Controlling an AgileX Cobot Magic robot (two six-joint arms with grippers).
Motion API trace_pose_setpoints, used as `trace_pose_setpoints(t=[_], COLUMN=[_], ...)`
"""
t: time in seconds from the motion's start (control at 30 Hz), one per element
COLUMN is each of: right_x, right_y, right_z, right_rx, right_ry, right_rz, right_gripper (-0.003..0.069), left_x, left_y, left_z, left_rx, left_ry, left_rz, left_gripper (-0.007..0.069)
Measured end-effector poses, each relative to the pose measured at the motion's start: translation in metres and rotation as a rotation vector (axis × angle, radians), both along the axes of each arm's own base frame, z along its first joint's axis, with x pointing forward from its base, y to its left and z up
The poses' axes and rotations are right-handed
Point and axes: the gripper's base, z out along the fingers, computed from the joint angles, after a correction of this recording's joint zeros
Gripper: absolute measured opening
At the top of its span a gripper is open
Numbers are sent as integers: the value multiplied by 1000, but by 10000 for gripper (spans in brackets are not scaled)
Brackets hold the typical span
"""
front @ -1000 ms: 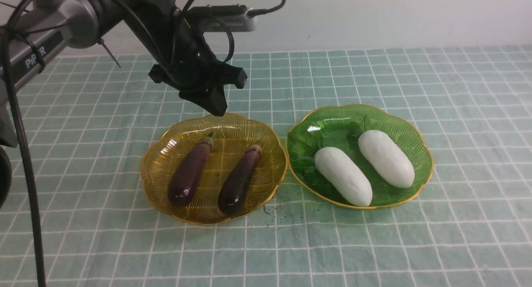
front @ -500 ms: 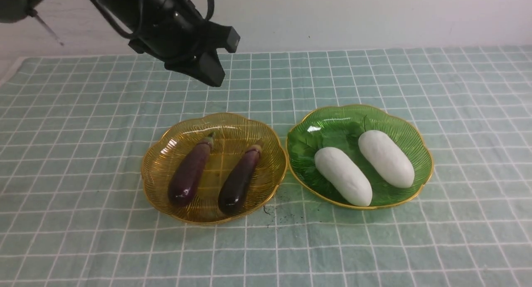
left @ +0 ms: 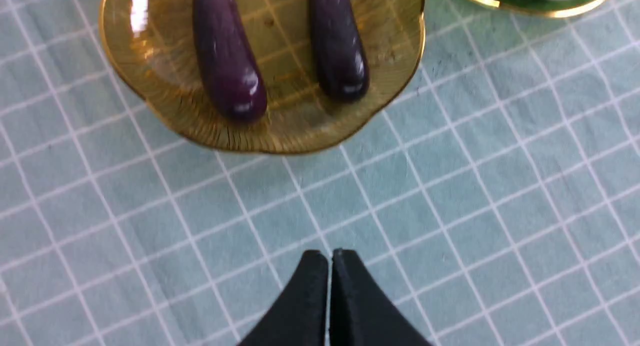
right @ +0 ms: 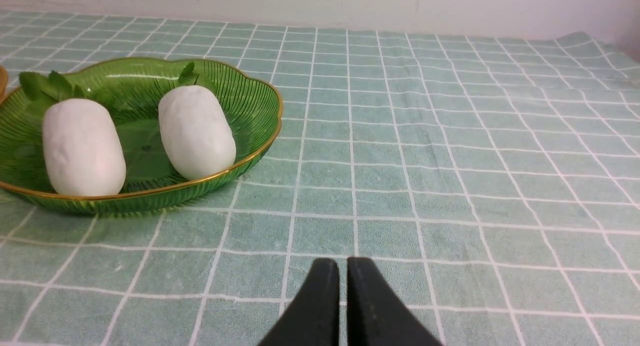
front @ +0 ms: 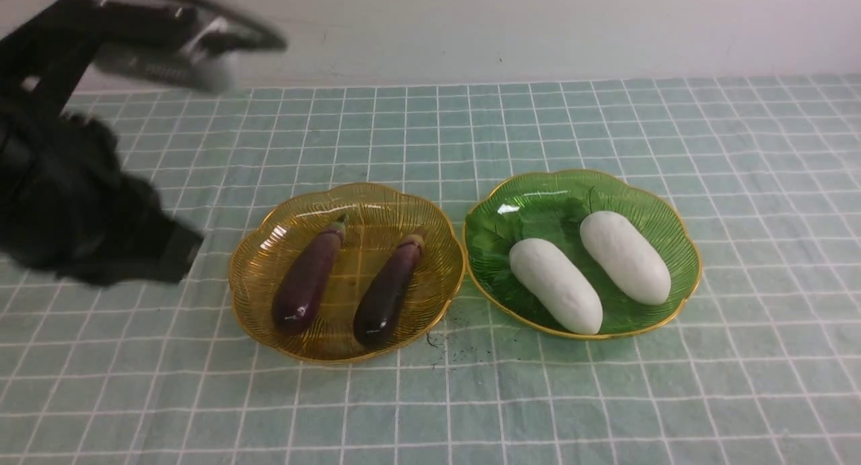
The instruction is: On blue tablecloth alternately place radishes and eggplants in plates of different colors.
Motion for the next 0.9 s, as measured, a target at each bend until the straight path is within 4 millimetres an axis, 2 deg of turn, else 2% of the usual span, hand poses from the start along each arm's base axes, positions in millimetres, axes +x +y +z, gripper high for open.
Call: trace_pose_setpoints(t=[0.03, 0.07, 0.1, 0.13, 0.2, 0.27, 0.3, 0.37, 0.4, 0.57, 0.63, 0.9], right_x=[0, 0, 0, 0, 0, 0, 0, 0, 0, 0, 0, 0], right_y=[0, 0, 0, 0, 0, 0, 0, 0, 0, 0, 0, 0], right_z=[0, 0, 0, 0, 0, 0, 0, 0, 0, 0, 0, 0], right_rx=[0, 0, 0, -1, -1, -1, 1, 11, 11, 16, 17, 17], right_ry=[0, 0, 0, 0, 0, 0, 0, 0, 0, 0, 0, 0], right_rz=[0, 0, 0, 0, 0, 0, -1, -2, -2, -4, -4, -4], right_gripper=[20, 20, 20, 20, 20, 20, 20, 20, 20, 20, 20, 20], left_x=[-29, -45, -54, -59, -86, -93, -105, -118, -121, -148, -154, -162], left_y=[8, 13, 16, 17, 25, 28, 33, 38, 39, 50, 52, 55], left_z=[-12, -18, -27, -26, -42, -47, -59, -69, -72, -85, -88, -94], left_rx=[3, -6, -15, -23, -77, -108, -151, -201, -207, -318, -337, -355], left_ry=[1, -31, -57, -79, -243, -335, -468, -628, -645, -1000, -1062, -1107], left_rz=[1, 5, 10, 11, 36, 53, 74, 95, 96, 135, 140, 142], left_gripper=[-8, -8, -8, -8, -8, -8, -8, -8, -8, -8, -8, -8])
